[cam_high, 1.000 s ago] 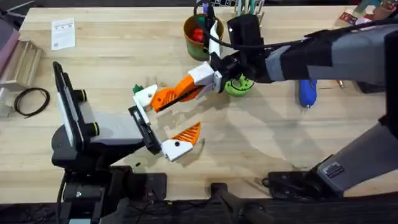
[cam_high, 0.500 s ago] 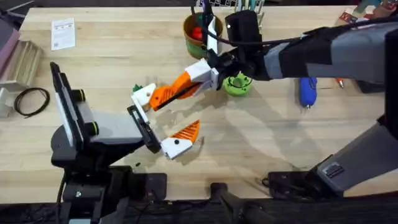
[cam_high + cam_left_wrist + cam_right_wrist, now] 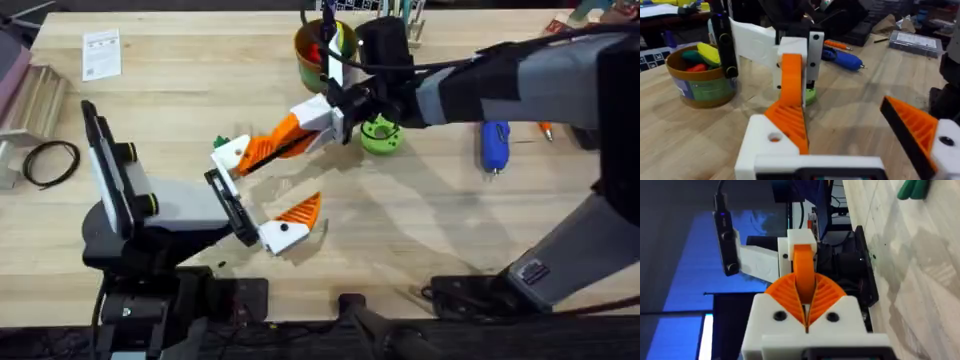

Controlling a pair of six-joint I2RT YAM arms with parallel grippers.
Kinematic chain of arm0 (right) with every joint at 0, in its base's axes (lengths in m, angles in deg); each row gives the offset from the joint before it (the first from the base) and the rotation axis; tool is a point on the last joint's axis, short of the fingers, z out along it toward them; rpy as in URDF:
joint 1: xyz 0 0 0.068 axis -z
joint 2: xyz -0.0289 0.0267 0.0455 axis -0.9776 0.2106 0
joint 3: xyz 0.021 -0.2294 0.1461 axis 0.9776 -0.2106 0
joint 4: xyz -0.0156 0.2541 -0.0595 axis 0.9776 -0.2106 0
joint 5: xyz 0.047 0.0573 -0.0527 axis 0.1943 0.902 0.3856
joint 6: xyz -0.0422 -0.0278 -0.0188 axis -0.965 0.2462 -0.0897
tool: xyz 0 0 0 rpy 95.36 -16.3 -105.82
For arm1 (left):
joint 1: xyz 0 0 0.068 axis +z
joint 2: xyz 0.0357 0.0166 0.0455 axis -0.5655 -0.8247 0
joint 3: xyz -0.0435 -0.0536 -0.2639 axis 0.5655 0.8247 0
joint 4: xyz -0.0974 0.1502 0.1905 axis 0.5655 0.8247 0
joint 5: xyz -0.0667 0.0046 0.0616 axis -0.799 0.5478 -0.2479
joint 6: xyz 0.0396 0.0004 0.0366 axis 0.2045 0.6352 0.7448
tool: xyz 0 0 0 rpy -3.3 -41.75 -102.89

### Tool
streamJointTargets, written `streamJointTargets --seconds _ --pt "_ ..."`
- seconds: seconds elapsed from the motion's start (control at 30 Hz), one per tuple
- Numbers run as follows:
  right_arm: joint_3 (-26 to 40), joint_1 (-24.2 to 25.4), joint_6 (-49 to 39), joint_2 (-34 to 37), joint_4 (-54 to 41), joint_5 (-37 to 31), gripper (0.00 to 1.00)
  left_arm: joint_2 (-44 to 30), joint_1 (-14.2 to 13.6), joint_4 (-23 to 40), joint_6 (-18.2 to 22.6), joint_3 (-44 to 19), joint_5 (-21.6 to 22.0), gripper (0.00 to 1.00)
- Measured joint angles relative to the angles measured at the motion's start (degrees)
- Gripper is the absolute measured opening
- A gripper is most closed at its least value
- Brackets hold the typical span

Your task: Pick up the gripper from the table and insert it into the empty holder that is missing its gripper. Then pick up a screw, insert it into the mounting hole, and use the screwdriver to tighten it. Finally, clean up the table by picking up the vegetable and placing it into the bucket.

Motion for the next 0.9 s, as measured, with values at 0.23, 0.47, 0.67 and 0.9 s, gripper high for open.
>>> streamJointTargets --seconds 0.23,0.47,0.67,0.9 --pt "0.35 -0.18 -0.11 0.13 1.00 0.11 0.008 0.00 -0.04 0.09 -0.13 -0.04 -0.48 0.985" --pt "0.73 -0.69 0.11 0.13 0.98 -0.19 0.008 0.00 -0.04 0.07 -0.09 -0.04 -0.43 0.985" --pt "1.22 -1.09 0.35 0.13 0.96 -1.13 0.008 0.00 -0.02 0.00 0.06 -0.04 0.09 0.985" --pt "1.50 -1.70 0.35 0.13 1.01 -1.62 0.008 0.00 -0.01 -0.02 0.04 -0.04 0.22 0.985"
